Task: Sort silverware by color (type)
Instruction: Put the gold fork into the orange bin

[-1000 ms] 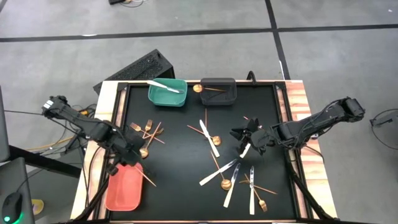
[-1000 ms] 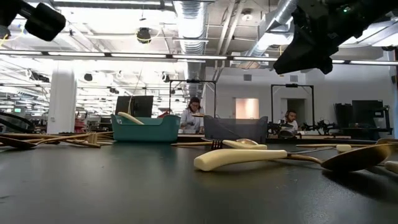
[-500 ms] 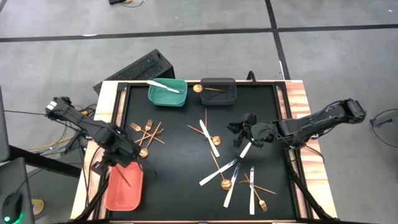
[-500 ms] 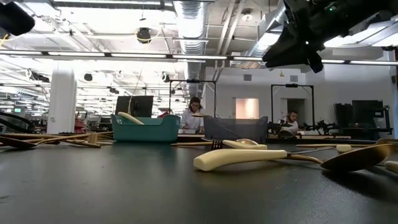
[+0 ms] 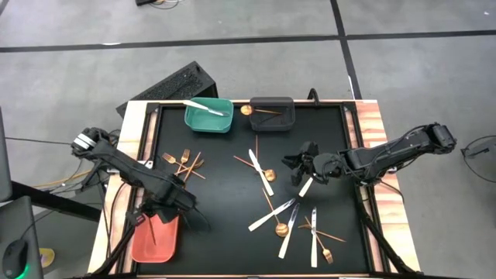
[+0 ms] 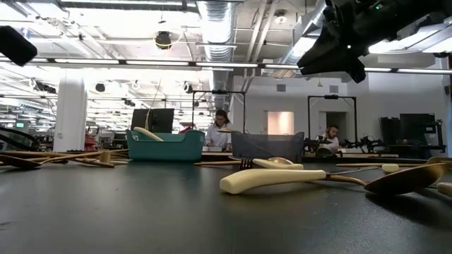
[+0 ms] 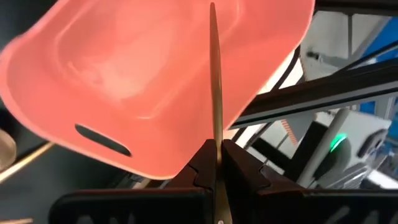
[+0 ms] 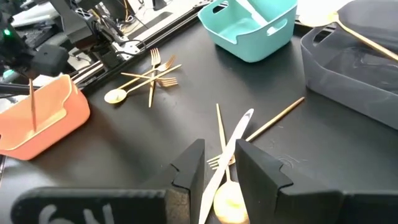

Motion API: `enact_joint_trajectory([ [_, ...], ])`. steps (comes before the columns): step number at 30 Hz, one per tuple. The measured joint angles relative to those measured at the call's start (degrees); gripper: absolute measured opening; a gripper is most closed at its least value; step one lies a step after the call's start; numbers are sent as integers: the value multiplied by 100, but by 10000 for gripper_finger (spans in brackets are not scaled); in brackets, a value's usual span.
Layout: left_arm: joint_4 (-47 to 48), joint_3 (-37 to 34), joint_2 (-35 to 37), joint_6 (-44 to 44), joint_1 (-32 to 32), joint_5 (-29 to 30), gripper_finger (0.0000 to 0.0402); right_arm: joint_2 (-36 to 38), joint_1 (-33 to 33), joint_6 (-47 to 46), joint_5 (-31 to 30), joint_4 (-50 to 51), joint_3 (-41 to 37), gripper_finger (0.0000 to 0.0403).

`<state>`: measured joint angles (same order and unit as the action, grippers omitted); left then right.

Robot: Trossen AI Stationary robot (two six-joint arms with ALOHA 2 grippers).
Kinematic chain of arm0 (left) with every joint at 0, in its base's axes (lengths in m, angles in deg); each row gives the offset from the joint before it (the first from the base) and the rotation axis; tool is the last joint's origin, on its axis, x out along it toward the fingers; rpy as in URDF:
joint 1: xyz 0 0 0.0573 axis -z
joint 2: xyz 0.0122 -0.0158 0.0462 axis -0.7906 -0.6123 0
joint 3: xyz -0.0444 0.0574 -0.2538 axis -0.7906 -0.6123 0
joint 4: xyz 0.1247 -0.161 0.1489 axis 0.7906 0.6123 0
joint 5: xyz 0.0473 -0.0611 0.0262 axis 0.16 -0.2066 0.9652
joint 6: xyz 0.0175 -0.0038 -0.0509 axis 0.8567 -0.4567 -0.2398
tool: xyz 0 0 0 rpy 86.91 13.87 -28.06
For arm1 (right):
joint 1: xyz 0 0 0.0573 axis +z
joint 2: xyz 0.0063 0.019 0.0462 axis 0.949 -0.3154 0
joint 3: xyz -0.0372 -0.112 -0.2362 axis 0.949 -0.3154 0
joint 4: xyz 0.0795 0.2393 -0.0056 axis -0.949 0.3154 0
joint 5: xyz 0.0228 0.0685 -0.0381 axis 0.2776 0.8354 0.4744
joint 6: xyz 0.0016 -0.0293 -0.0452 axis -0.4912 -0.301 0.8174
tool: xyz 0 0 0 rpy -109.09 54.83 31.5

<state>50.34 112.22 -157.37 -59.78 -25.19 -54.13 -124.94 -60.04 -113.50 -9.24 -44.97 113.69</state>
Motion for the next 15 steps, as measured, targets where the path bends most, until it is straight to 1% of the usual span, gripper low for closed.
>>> enact_joint_trajectory([
  [3, -158, 0, -106, 19, -2, 153, 7, 0, 0, 0, 2, 1, 0, 122],
  [8, -527, -2, -114, -422, -40, 197, 14, 0, 0, 0, 4, 3, 0, 132],
  [13, -650, -2, -114, -841, -42, 599, 31, -74, 0, 0, 9, 4, 0, 141],
  [15, -650, -2, -114, -1162, -42, 686, 42, -66, -15, 0, 9, -12, 4, 143],
])
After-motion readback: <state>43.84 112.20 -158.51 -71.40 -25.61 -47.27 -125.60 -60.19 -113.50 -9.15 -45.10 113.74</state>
